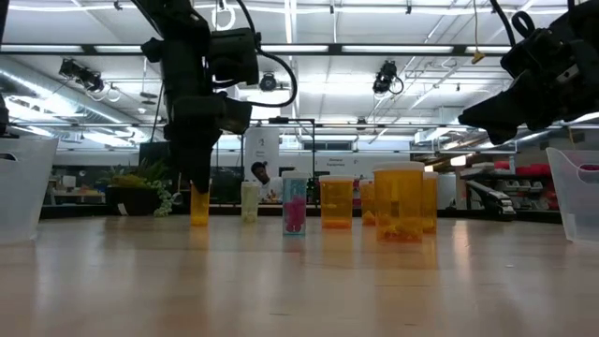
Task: Pick and place medicine bottles into bin by pill shape (circle, oval)
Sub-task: Put the small orange pill bottle into the left transparent bin
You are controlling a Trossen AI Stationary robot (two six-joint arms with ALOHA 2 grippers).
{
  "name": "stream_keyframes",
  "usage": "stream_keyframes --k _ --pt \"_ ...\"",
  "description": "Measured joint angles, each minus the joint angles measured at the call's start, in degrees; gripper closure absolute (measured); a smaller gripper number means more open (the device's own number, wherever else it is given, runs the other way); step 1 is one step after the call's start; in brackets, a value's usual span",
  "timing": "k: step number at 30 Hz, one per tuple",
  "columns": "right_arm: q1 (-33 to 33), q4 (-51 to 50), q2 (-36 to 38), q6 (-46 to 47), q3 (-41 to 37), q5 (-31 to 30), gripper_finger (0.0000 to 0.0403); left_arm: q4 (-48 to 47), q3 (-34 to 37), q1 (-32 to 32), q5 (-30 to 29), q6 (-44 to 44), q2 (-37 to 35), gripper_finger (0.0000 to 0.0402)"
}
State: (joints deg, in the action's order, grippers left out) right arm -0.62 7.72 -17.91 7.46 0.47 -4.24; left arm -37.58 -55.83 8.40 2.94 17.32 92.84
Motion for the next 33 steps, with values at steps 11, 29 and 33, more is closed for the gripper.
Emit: stream_keyframes --k 11,29,33 --pt "0.0 -0.4 0.0 0.0 0.0 0.0 0.0324 -0.6 0.0 -0.9 -0.1 0.0 0.0 0.0273" --pt "0.0 -0.6 -0.1 0.0 0.0 0.0 0.0324 -5.3 -0.1 -3.2 1.0 3.9 -3.2 0.0272" --pt "0.0 -1.2 -0.3 0.0 0.0 0.0 0.0324 -5.8 -0.1 -5.3 2.2 6.7 -5.8 0.0267"
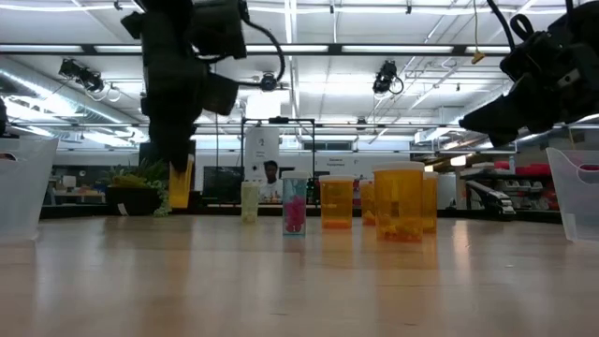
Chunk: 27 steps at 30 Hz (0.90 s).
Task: Pick and place medicine bottles into bin by pill shape (circle, oval)
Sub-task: Put the small orange pill bottle into the left transparent bin
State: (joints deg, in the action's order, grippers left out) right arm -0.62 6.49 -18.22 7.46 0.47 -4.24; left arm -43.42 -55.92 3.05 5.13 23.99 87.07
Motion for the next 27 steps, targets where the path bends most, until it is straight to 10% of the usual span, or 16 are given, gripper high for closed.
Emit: stream_keyframes --k 27 --pt "0.0 -0.5 -0.5 0.0 0.0 0.0 0.0324 -1.1 0.0 -16.9 3.1 21.6 -9.8 0.0267"
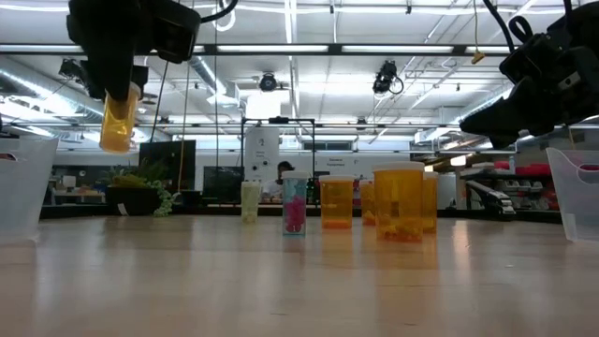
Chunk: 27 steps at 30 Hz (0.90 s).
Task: Pick and place medicine bottles into bin by pill shape (circle, oval)
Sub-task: Put the small orange pill bottle into the left transparent bin
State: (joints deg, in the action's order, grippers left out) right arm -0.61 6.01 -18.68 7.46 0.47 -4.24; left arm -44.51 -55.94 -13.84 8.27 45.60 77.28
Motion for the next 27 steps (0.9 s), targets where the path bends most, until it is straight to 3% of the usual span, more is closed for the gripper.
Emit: stream_keyframes --k 27 --pt "0.0 0.0 0.0 0.0 0.0 0.0 0.0324 0.1 0.0 -11.8 0.6 16.2 -0.1 0.0267"
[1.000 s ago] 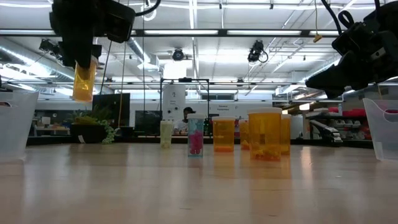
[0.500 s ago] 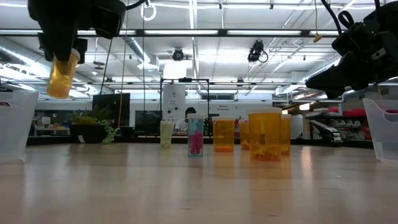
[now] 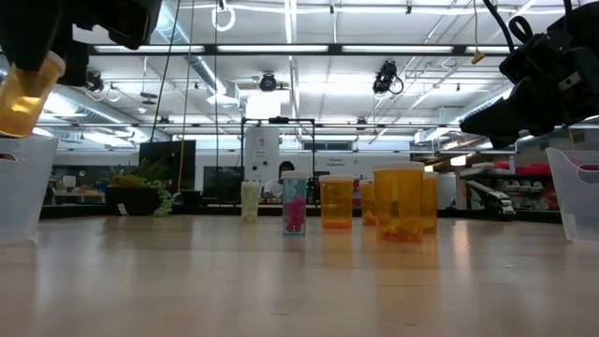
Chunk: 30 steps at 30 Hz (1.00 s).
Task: Pick and place medicine bottles into bin by pill shape (circle, oval)
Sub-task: Put the small orange pill bottle into the left transparent bin
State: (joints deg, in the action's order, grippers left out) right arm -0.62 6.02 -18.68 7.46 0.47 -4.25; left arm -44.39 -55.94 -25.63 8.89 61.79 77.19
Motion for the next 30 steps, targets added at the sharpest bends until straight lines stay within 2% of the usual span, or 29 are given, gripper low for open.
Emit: stream_keyframes --k 8,15,23,30 --pt "0.0 0.0 0.0 0.0 0.0 0.0 0.0324 0.0 0.0 -3.0 -0.3 4.1 0.0 0.0275" --pt "0.0 0.0 0.0 0.0 0.0 0.0 0.0324 -0.8 0.0 -5.7 -1.6 8.3 0.0 0.0265" --pt "0.0 0.0 0.0 0.0 0.0 0.0 0.0324 -3.5 0.0 -8.3 -5.5 13.8 0.0 0.0275" --pt "0.0 0.0 0.0 0.0 0.0 0.0 0.0324 -4.1 0.0 -10.6 -8.5 17.5 0.0 0.0264"
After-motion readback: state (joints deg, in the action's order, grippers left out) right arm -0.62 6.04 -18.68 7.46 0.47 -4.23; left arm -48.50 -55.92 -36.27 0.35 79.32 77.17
